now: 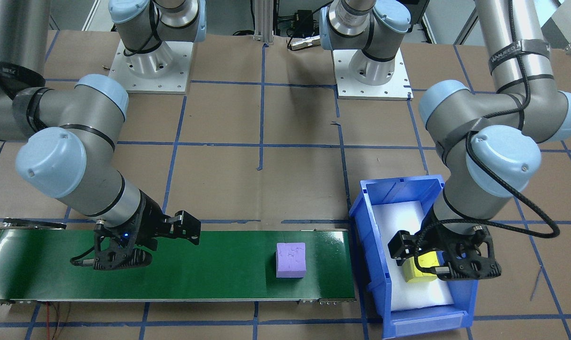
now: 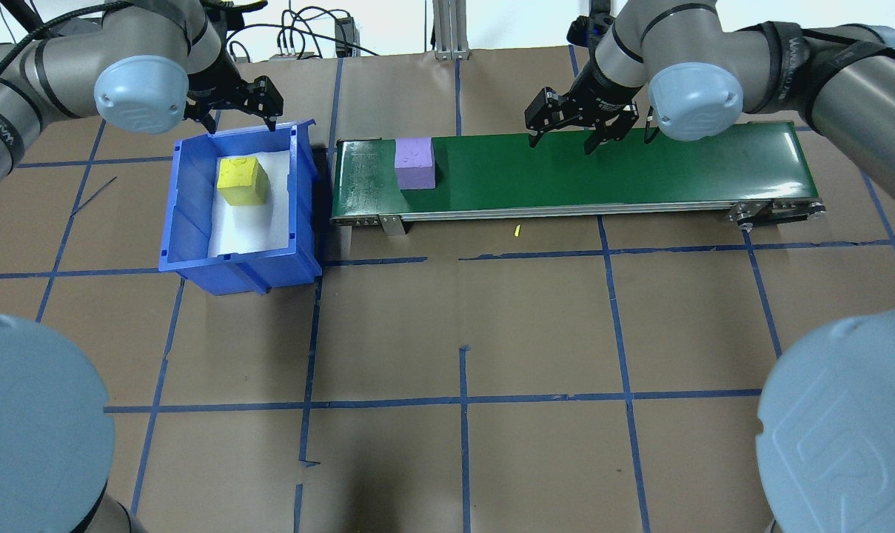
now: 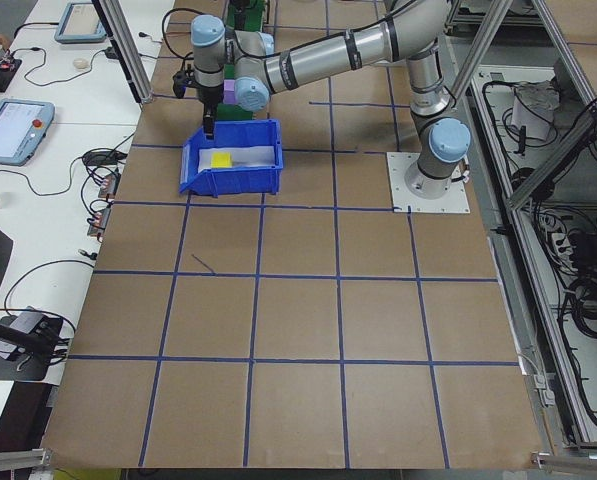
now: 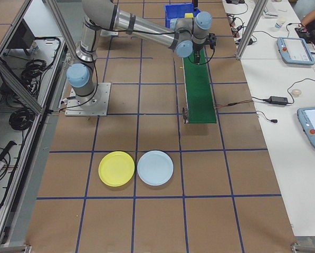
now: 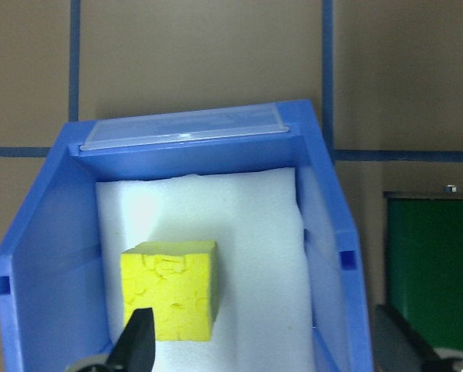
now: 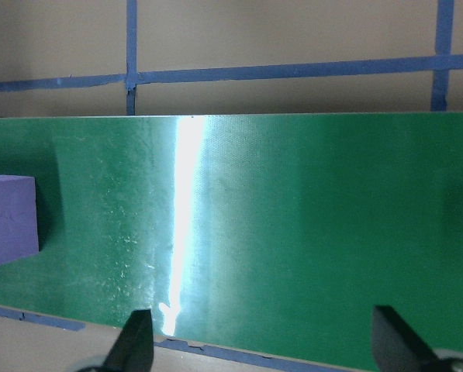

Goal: Move block left to right into plate

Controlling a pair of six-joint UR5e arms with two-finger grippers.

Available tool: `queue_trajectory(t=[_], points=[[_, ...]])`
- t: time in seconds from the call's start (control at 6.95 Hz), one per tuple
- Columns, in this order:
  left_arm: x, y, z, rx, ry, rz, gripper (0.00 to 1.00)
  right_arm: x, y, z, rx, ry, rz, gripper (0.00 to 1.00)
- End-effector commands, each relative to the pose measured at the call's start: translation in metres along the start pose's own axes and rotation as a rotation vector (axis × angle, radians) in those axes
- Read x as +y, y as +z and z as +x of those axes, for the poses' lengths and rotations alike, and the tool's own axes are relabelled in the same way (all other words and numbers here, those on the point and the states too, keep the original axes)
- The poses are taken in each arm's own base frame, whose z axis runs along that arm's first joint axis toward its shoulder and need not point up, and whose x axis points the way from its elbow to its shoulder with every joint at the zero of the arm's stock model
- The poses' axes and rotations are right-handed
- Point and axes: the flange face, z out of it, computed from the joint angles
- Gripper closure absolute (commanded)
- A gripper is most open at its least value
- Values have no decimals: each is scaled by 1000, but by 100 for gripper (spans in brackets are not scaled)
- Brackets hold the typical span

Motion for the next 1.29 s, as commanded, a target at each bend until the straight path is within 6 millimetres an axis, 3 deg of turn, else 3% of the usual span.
queue_trajectory(t=[0.0, 0.29, 0.43, 0.58, 0.72, 0.86, 1.15], points=[[5, 49, -28, 7, 10, -81, 0, 1, 7, 2, -11, 43, -8, 0], [11, 72, -26, 10, 13, -110, 0, 1, 8, 2, -11, 48, -9, 0], [7, 88, -26, 11, 13, -106, 7, 1, 6, 1, -11, 49, -6, 0], [6, 96, -26, 13, 17, -104, 28, 2, 6, 1, -11, 49, -8, 0], [5, 94, -26, 11, 32, -101, 59, 1, 6, 1, -11, 49, -6, 0], [1, 83, -27, 9, 41, -81, 66, 2, 6, 1, -11, 49, -8, 0], [8, 21, -20, 60, -3, -52, 66, 1, 5, 1, -11, 50, -5, 0]])
